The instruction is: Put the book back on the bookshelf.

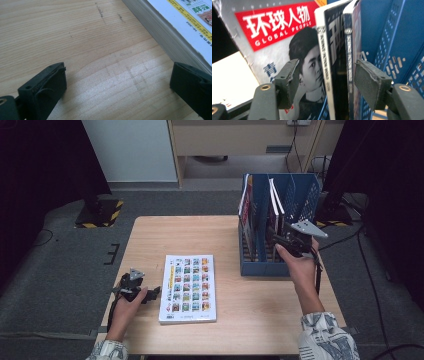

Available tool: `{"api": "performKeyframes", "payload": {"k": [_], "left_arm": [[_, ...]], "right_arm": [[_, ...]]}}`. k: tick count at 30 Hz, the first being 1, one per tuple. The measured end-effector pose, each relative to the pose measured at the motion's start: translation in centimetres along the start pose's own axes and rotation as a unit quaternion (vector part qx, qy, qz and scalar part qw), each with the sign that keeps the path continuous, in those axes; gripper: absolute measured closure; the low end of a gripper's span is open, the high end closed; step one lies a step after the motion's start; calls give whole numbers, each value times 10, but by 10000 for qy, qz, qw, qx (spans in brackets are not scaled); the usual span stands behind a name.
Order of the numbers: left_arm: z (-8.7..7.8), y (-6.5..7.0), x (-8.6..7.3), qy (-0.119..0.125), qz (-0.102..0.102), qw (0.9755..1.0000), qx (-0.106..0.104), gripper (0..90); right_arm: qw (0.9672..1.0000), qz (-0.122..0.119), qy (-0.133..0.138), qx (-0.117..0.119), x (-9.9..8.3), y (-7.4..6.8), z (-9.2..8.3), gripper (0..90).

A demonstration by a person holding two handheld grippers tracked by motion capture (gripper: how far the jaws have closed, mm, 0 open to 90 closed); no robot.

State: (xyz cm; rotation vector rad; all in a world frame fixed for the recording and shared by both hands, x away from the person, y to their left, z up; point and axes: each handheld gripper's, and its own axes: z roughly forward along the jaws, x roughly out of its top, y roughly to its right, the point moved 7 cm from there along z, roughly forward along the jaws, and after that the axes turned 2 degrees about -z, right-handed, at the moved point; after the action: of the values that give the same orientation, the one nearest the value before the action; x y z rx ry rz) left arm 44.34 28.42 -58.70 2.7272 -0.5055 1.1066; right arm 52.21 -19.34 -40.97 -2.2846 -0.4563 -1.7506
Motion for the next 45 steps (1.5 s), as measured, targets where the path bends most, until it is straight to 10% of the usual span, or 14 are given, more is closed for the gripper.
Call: {"api": "performKeyframes", "payload": {"k": [24,45], "left_arm": [[0,0,0,-12,0,10000,-6,0],[-7,0,3,-13,41,9998,-170,89]], "right_arm": [[9970,43,-266,729,-51,-64,-19,210],[9822,-494,-785,1633,-85,-156,-15,276]]}}
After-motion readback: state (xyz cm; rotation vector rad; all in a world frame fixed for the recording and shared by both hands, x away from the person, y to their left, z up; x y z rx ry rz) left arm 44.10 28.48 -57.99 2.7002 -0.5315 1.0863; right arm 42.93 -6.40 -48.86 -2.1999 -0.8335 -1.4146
